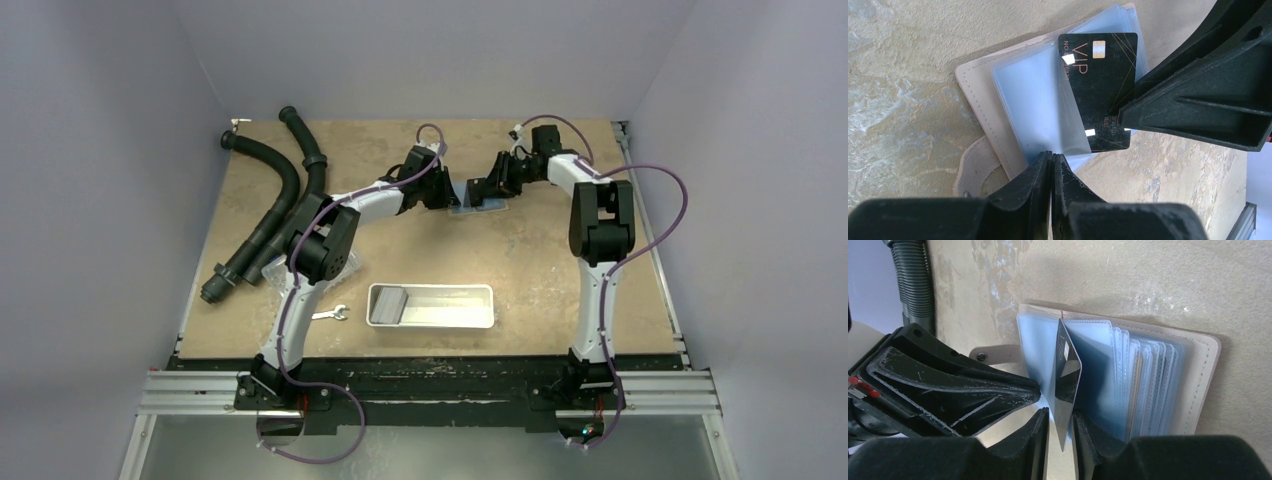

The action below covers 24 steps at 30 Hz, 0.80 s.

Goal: Put the credit cards into the card holder
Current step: Insert the credit card into the card holder.

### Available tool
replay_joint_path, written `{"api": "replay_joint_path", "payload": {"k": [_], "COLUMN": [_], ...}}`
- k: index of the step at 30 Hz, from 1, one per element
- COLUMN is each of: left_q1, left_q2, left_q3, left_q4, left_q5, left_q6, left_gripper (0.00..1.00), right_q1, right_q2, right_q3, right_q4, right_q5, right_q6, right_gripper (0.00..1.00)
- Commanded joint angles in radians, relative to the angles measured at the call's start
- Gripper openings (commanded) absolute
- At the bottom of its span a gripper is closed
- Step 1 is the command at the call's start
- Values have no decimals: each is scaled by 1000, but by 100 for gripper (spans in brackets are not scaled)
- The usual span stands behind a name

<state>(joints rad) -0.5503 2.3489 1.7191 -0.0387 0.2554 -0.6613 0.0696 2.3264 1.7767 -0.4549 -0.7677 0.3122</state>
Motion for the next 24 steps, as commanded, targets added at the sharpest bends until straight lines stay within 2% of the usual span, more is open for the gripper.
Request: {"api": "replay_joint_path", "payload": {"k": [1, 4, 6, 8, 13, 20, 24], "left_q1": [15, 15, 16, 16, 17, 18, 18], "left_q2": [13, 12, 11, 10, 7, 12, 12], "left_q3": [-24, -26, -27, -28, -33, -29, -27], "left_q4": [-23, -23, -21, -20, -25, -23, -24], "left_q5": [-15, -14, -13, -14, -19, -12, -10], "left_q6": [15, 16, 16, 16, 24, 24, 24], "left_gripper": [7, 7, 6, 7, 6, 6, 6], "right_q1": [3, 4, 3, 3, 2, -2, -1], "right_q2": [-59, -70, -63, -47, -39, 24, 22], "right_q3": [-73, -102, -99, -74, -36, 111, 118], "right_q4": [89, 121, 131, 120, 68, -172, -182], "right_q5": [85, 96, 93, 89, 66, 62, 72], "right_q6": [35, 50, 52, 52, 45, -43, -24], "right_gripper": [30, 27, 16, 0, 0, 0, 0]}}
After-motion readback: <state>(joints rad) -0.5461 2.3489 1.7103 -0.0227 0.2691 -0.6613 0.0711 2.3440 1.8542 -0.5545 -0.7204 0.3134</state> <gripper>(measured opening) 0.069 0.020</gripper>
